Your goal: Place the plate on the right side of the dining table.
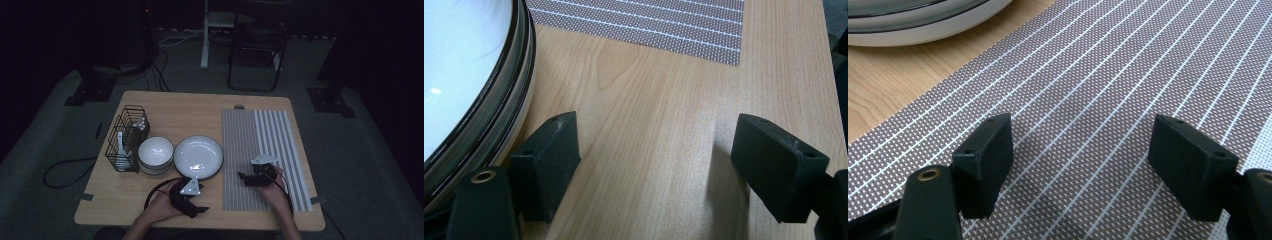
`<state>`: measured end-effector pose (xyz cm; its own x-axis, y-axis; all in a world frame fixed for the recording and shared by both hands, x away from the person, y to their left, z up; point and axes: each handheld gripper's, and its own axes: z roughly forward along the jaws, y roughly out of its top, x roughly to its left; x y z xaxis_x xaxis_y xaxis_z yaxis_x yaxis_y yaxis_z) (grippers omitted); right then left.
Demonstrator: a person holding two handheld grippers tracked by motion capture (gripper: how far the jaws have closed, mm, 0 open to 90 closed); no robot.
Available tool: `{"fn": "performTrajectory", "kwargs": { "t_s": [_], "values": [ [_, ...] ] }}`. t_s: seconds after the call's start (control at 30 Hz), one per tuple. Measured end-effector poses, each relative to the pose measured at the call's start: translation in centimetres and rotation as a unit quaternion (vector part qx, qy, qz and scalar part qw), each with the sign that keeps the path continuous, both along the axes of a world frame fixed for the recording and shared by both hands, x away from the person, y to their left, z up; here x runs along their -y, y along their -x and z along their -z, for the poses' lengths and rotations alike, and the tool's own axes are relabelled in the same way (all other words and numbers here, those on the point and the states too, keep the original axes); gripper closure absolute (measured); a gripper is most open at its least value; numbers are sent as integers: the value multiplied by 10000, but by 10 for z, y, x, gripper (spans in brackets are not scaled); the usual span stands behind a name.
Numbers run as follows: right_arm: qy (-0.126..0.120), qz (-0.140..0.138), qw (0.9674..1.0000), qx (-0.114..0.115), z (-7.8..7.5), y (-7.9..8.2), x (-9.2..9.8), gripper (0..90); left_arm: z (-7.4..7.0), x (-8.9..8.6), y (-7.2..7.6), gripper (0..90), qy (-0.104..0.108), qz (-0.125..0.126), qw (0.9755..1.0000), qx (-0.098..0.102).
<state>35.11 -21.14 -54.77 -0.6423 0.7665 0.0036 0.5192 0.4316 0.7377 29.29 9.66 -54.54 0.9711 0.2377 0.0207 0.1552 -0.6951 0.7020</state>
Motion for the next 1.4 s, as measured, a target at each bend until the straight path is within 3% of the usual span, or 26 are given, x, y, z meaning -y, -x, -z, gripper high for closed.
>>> {"fn": "performTrajectory", "kwargs": {
  "t_s": [0.67, 0.87, 0.97, 1.23, 1.4],
  "values": [
    [0, 3, 10000, -9, 0, 0, 0, 255, -1, -6, 0, 204, -61, 12, 10000, -20],
    [-18, -57, 9999, -116, -4, 1, -3, 267, -1, -8, 1, 205, -27, -28, 10000, -15],
    [-41, -101, 9999, 27, -11, 4, -8, 270, -1, -10, 1, 216, -9, -54, 10000, -4],
    [-25, -255, 9997, 64, -25, 7, -17, 268, -1, -10, 2, 221, -29, -111, 9999, -18],
    [-62, -346, 9991, 223, -39, 7, -23, 248, -2, -11, 1, 223, -53, -114, 9999, -26]
  ]
}}
